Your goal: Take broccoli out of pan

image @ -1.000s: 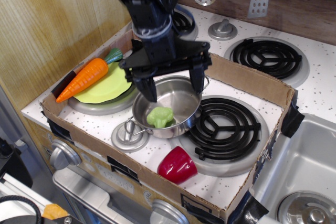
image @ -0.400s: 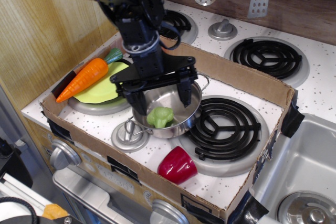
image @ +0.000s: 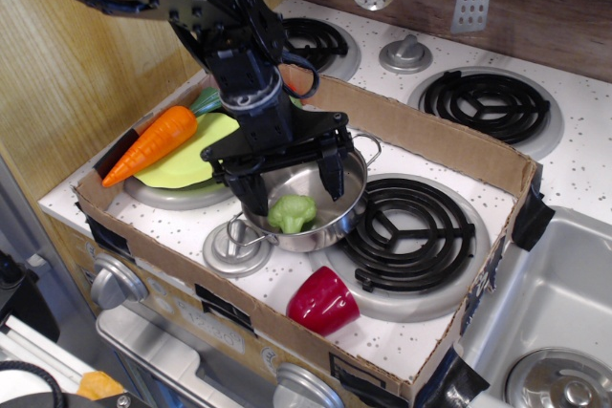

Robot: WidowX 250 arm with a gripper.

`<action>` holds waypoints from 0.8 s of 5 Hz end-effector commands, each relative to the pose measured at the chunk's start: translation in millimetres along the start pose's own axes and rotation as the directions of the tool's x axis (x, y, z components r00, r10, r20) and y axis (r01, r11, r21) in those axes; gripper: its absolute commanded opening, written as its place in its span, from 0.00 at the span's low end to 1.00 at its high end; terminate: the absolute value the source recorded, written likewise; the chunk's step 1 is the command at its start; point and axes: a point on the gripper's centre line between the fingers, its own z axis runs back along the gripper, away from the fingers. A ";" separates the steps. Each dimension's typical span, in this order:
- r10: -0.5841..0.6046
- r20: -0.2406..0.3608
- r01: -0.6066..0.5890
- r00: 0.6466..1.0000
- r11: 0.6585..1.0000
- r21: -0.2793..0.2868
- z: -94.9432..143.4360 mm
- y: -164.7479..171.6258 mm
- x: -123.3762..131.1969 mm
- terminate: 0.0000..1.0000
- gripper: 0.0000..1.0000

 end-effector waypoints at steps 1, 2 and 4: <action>0.017 0.026 -0.016 1.000 0.999 -0.036 -5.3 -1.1 10.5 0.00 1.00; 0.025 0.027 -0.023 0.999 0.998 -0.055 -12.9 -2.8 9.3 0.00 1.00; 0.051 0.047 -0.049 0.998 0.998 -0.044 -15.8 -4.0 -5.0 0.00 1.00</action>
